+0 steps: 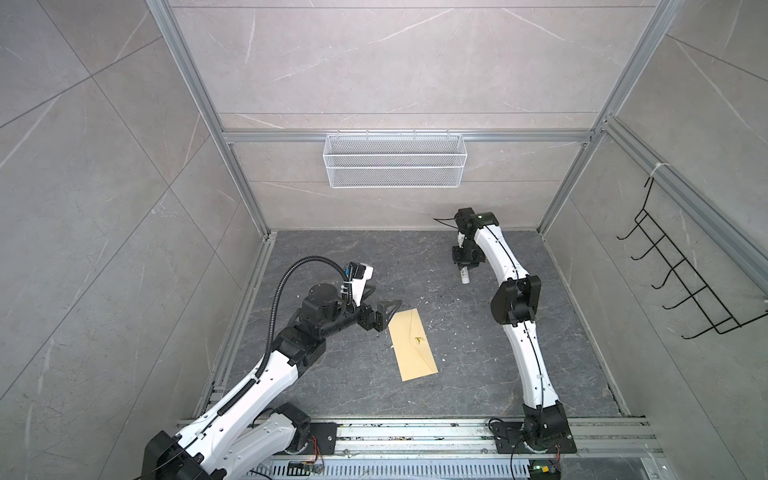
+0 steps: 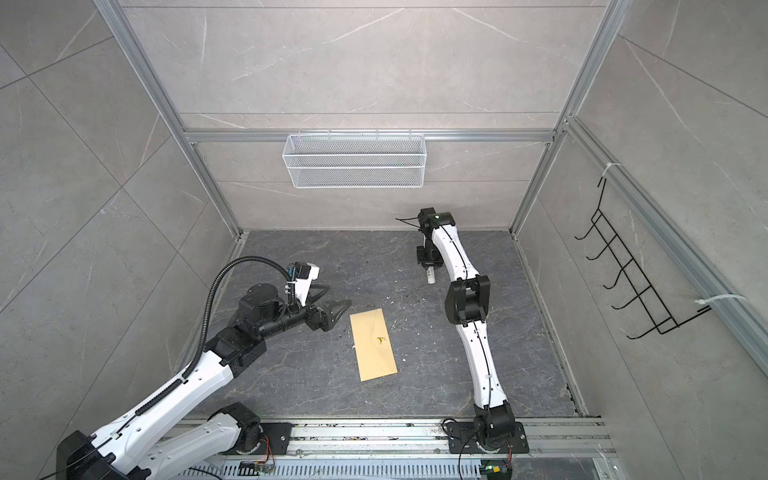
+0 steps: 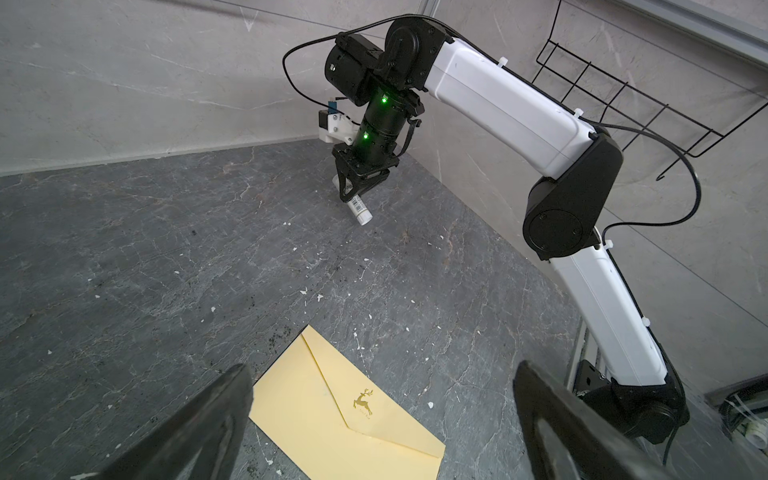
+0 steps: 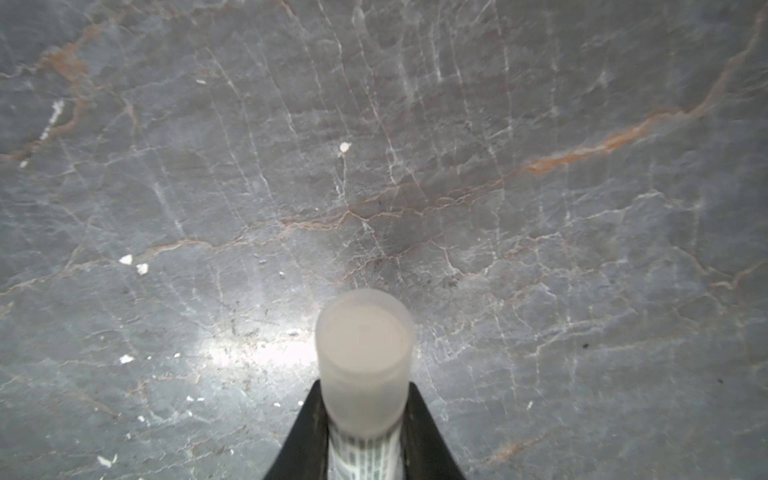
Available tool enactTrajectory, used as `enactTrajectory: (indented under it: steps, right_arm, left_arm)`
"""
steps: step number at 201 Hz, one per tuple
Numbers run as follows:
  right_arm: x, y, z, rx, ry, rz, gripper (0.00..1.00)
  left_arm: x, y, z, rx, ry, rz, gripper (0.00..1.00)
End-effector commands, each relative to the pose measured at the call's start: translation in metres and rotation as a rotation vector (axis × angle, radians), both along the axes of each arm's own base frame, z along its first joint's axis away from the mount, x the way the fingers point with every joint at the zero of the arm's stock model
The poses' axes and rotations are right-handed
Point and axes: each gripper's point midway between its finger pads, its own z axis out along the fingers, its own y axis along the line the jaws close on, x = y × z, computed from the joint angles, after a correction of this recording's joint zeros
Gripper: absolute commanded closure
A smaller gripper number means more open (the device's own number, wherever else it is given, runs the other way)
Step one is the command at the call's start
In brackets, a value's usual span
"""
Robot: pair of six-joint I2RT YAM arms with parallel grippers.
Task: Place the letter into the envelope and seal it
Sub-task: 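Carry the glue stick with the right gripper toward the far side of the table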
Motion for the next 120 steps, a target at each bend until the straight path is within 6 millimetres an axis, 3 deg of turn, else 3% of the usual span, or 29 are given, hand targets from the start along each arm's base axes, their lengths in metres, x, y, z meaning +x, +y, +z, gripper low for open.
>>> enactTrajectory:
  steps: [1, 120]
  right_arm:
    - [-0.006, -0.001, -0.022, 0.008, 0.056, -0.017, 0.84]
    - [-0.009, -0.004, -0.054, 0.036, 0.115, -0.042, 0.84]
  left_arm:
    - [0.0, -0.003, 0.007, -0.012, -0.024, -0.014, 0.0]
    - [0.002, -0.004, 0.003, -0.017, -0.009, -0.013, 0.0]
